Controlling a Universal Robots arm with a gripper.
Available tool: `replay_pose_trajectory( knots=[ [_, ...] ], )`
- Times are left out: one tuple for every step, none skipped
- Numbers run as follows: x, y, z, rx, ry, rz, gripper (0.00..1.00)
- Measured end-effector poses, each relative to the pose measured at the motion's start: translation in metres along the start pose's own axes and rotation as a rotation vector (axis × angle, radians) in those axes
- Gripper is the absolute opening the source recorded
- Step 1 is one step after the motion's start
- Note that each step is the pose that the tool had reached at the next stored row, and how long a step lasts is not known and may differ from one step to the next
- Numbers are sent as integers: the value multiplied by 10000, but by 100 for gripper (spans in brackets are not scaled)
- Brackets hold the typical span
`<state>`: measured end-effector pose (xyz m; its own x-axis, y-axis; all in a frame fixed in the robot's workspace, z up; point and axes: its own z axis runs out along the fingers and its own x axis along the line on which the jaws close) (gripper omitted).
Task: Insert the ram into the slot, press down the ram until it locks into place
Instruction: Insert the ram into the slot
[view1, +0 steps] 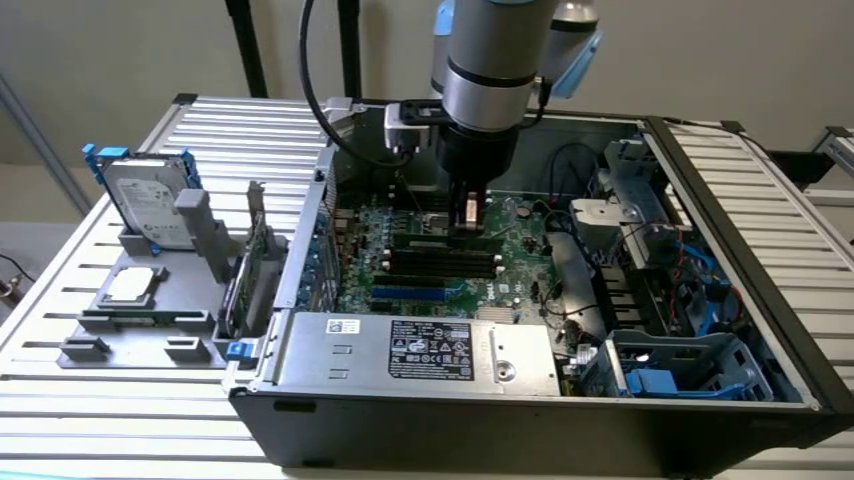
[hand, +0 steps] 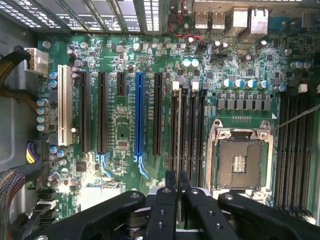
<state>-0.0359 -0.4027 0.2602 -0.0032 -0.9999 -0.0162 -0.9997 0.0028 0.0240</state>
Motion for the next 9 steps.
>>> replay_pose_trajectory(
  knots=[
    [0,2,10,23,2,-1,13],
    [0,4,20,54,5,-1,13],
    [1,7,30,88,7,-2,13],
    [1,11,41,108,10,-2,13],
    [1,16,54,120,12,-2,13],
    [1,22,65,130,13,-2,13],
    [1,29,78,135,16,-2,13],
    [2,33,87,137,20,-2,13],
    [2,34,93,138,25,-1,13]
  ],
)
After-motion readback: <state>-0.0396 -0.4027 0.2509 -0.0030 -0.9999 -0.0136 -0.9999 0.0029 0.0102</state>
